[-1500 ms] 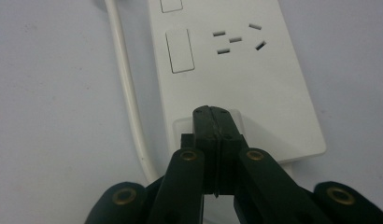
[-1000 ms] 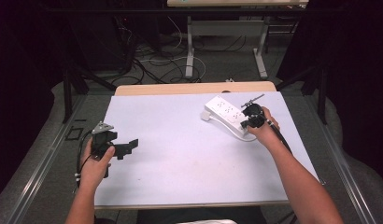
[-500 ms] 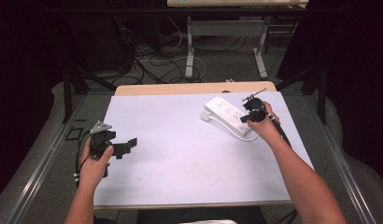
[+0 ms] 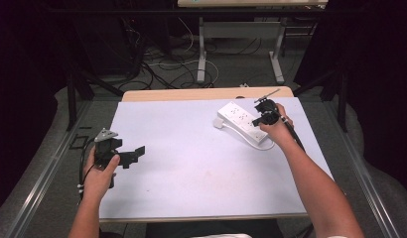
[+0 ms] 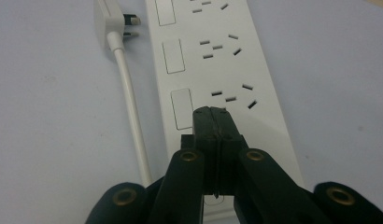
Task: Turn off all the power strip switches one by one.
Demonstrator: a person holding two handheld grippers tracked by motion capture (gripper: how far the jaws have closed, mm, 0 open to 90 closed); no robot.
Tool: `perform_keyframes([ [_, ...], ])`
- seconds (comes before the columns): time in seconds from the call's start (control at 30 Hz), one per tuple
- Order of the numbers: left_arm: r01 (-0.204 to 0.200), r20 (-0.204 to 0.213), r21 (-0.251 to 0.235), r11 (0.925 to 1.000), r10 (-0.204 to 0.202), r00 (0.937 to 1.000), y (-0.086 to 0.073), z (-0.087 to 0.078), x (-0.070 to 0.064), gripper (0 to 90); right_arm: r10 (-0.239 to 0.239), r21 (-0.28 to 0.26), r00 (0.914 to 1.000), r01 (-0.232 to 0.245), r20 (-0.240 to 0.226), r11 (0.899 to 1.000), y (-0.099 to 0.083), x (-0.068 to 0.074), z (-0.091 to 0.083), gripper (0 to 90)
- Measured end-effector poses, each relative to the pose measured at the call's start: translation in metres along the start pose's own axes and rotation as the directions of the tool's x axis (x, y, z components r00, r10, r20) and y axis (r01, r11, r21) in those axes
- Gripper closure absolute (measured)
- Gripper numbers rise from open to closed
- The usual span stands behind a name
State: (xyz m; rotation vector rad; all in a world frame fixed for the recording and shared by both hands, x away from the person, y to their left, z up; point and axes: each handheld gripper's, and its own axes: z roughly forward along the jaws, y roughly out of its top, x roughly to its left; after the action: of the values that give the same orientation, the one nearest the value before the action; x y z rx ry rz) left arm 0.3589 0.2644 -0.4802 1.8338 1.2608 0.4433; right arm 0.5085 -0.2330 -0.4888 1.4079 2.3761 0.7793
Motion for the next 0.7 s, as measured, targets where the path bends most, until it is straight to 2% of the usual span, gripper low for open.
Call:
perform_keyframes([
  [0.13, 0.002, -0.006, -0.015, 0.9999, -0.002, 1.0, 0.0, 0.0, 0.0, 3.5, -0.005, -0.003, 0.9999, 0.005, -0.015, 1.0, 0.002, 0.0, 0.003, 90.0],
  [0.3, 0.003, -0.002, 0.007, 1.0, -0.003, 1.0, -0.001, -0.001, 0.002, 3.5, 0.008, -0.005, 0.9998, -0.008, -0.016, 1.0, 0.008, 0.004, 0.008, 90.0],
  [0.33, 0.004, -0.004, -0.001, 1.0, -0.004, 1.0, -0.001, 0.0, 0.002, 3.5, 0.017, -0.001, 0.9998, -0.017, -0.012, 1.0, 0.01, 0.006, 0.009, 90.0],
  [0.37, 0.005, -0.005, 0.001, 1.0, -0.005, 1.0, -0.001, -0.001, 0.002, 3.5, -0.009, -0.004, 0.9996, 0.009, -0.026, 1.0, 0.011, 0.005, 0.009, 90.0],
  [0.4, 0.008, -0.004, 0.003, 1.0, -0.008, 1.0, 0.0, -0.001, 0.002, 3.5, -0.001, -0.008, 0.9999, 0.001, -0.013, 1.0, 0.012, 0.007, 0.01, 90.0],
  [0.47, 0.007, -0.009, -0.015, 0.9999, -0.008, 0.9999, -0.001, -0.001, 0.002, 3.4, 0.002, -0.02, 0.9996, -0.002, -0.029, 1.0, 0.013, 0.007, 0.012, 90.0],
  [0.5, 0.006, -0.008, -0.014, 0.9999, -0.006, 1.0, -0.001, -0.001, 0.002, 3.5, 0.008, 0.0, 0.9997, -0.008, -0.023, 1.0, 0.015, 0.009, 0.014, 90.0],
  [0.53, 0.005, -0.004, 0.001, 1.0, -0.005, 1.0, 0.0, -0.003, 0.003, 3.5, 0.008, 0.0, 0.9997, -0.008, -0.023, 1.0, 0.015, 0.009, 0.014, 90.0],
  [0.67, 0.005, -0.004, 0.001, 1.0, -0.005, 1.0, 0.0, -0.003, 0.003, 3.5, 0.013, 0.005, 0.9998, -0.013, -0.016, 1.0, 0.017, 0.011, 0.019, 90.0],
  [0.7, 0.005, -0.002, 0.002, 1.0, -0.005, 1.0, 0.0, -0.003, 0.003, 3.5, 0.002, 0.003, 0.9999, -0.002, -0.014, 1.0, 0.018, 0.011, 0.02, 90.0],
])
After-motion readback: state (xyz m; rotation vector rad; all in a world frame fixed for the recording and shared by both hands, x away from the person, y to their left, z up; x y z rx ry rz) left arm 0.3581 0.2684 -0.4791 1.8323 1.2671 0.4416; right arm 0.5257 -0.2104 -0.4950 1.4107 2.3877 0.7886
